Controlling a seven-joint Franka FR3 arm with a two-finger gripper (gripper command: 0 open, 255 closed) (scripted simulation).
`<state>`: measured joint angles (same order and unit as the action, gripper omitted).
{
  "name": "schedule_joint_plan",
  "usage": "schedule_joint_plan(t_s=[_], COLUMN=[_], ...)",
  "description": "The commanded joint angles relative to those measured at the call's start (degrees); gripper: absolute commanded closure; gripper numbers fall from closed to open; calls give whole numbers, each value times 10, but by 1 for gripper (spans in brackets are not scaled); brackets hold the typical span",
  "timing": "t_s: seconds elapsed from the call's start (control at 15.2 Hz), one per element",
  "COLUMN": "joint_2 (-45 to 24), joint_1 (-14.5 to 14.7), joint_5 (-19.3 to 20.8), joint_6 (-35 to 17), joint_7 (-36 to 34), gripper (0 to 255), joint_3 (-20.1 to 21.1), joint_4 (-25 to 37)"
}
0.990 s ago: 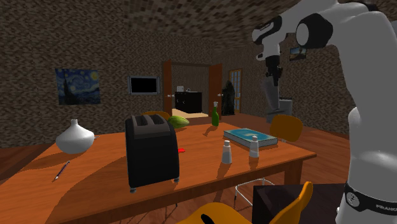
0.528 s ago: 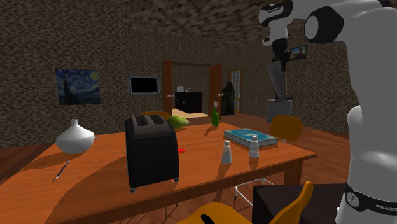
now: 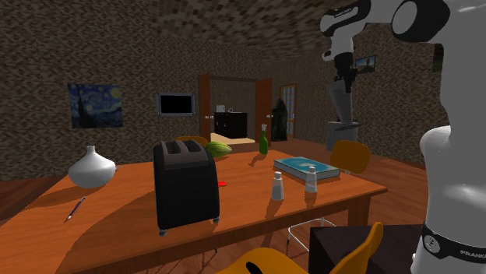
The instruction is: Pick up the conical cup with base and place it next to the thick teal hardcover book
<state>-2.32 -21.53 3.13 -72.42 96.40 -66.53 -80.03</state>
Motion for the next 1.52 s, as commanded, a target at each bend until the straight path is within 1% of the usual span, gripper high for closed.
schedule_joint_plan(t_s=[0.0,0.33,0.66,1.45], joint_2=[19,57,83,110], joint_1=[10,21,23,19], joint_5=[15,45,65,87], joint_6=[-19,-59,-97,-187], joint_7=[-14,-42,-63,-87], gripper=[255,255,255,255], joint_3=[5,20,32,39], joint_4=[-27,-85,-137,-244])
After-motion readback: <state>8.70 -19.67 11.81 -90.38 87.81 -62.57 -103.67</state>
